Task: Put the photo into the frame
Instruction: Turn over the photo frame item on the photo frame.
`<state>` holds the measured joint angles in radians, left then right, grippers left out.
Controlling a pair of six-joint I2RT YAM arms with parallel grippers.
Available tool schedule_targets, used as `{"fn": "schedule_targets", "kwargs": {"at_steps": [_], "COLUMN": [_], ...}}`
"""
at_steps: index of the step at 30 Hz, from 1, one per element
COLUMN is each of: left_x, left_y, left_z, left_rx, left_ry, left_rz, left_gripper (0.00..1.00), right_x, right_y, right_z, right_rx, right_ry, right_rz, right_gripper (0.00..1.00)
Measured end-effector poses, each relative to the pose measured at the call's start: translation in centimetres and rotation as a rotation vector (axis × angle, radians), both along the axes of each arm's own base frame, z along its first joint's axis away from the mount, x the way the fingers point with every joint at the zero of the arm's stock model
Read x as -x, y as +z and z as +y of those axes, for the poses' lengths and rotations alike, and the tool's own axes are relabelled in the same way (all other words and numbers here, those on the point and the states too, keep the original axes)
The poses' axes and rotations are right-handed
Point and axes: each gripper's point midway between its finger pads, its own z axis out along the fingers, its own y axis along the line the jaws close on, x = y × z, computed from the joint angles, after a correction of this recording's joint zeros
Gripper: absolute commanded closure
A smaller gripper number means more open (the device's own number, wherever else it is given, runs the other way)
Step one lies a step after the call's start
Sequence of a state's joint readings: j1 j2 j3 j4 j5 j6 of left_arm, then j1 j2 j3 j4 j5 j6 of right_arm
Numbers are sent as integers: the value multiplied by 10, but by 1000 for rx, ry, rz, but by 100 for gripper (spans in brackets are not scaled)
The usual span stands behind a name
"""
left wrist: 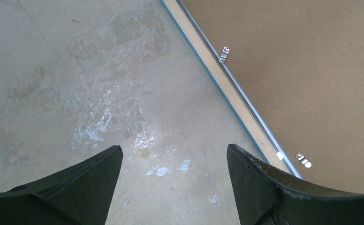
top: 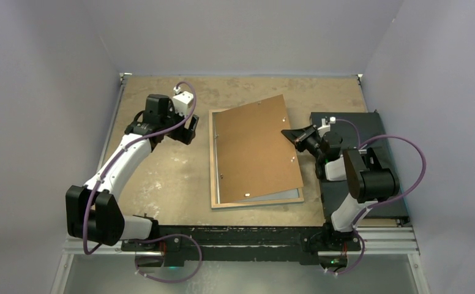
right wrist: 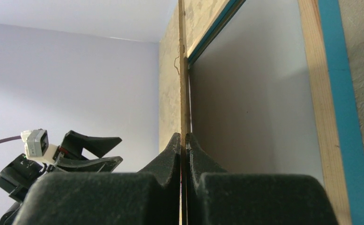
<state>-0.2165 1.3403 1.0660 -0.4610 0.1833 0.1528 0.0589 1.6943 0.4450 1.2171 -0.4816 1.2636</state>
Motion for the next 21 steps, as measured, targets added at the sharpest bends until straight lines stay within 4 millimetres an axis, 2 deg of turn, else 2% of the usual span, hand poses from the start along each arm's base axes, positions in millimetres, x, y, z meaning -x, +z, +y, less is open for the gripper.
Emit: {"fn": "schedule_targets", "kwargs": {"at_steps": [4, 9, 19, 21], "left_x": [1, 3, 3, 4], "left_y": [-3, -10, -12, -14], "left_z": [0, 0, 0, 0], "left_rx": [-1, -4, -3, -3], "left_ry": [0, -1, -4, -5], "left_rz": [8, 24, 28, 33], "left_gripper": [20, 20, 21, 21], "right_x": [-1, 0, 0, 1], "right_y": [-5, -2, -4, -4], "right_z": [1, 8, 19, 21], "right_rx": [0, 4, 43, 56], "right_ry": [3, 15, 13, 10], "right_rz": [3, -23, -45, -48], "right_gripper": [100, 100, 100, 96]}}
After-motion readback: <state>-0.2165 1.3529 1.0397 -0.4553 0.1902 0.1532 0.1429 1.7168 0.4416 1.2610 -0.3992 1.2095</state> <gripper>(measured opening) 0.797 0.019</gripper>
